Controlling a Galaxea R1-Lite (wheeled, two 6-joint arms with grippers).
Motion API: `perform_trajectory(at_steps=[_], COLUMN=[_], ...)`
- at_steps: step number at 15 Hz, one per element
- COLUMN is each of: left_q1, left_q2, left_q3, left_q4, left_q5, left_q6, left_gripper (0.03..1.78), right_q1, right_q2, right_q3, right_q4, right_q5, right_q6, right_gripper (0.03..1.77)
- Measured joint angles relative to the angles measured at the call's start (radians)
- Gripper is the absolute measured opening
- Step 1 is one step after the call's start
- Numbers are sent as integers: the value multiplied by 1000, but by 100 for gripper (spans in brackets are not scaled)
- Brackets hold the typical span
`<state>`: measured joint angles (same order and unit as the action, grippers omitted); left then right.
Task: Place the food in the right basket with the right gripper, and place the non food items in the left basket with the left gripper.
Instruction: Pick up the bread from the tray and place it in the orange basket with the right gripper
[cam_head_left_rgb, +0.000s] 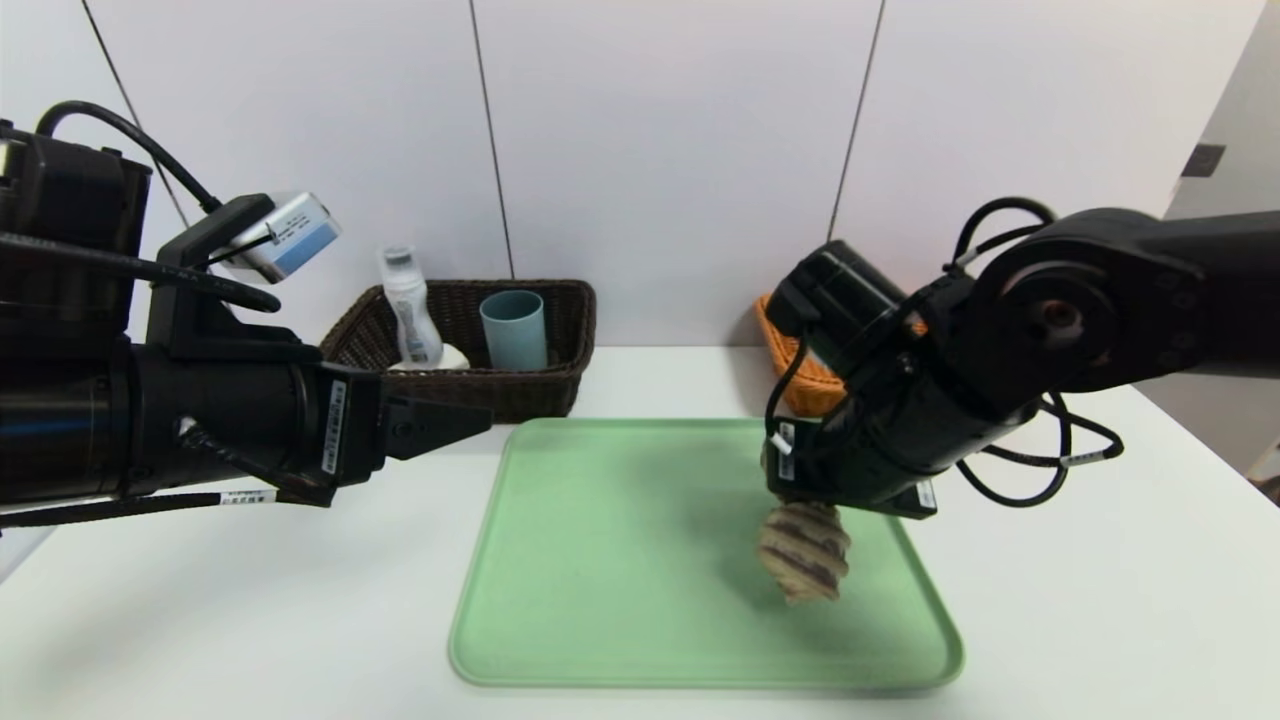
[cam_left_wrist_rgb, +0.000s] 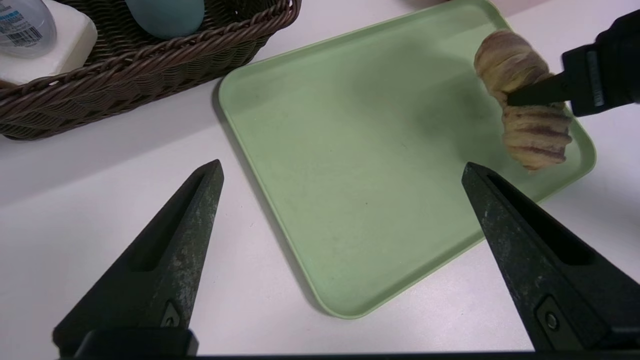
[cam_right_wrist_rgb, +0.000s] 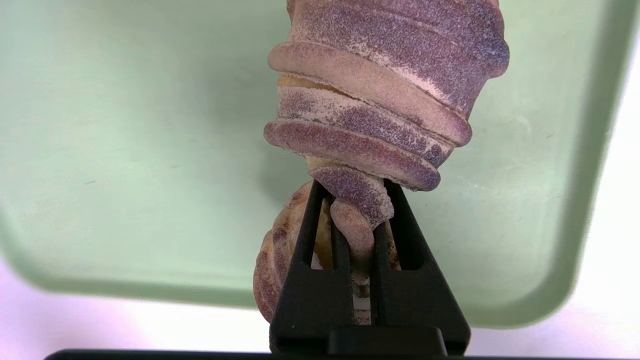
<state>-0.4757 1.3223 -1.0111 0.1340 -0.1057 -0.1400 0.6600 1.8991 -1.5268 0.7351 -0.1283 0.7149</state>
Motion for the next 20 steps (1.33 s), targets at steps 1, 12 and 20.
perform_trajectory(at_steps=[1,12,20], left_q1=[0,0,1], left_q2=[0,-10,-5], left_q3=[0,-1,0], left_q4=[0,-1,-1], left_q5=[0,1,0], left_q6=[0,0,-4], left_gripper=[169,169,169], right_q1=[-4,-198,-338], right_q2=[-27,-175,-118], right_q3=[-16,-275,-286], right_q4=[0,-16,-169], right_q5=[-3,-29,-26], right_q6=[-20,-378,-1155], right_gripper=[16,16,16])
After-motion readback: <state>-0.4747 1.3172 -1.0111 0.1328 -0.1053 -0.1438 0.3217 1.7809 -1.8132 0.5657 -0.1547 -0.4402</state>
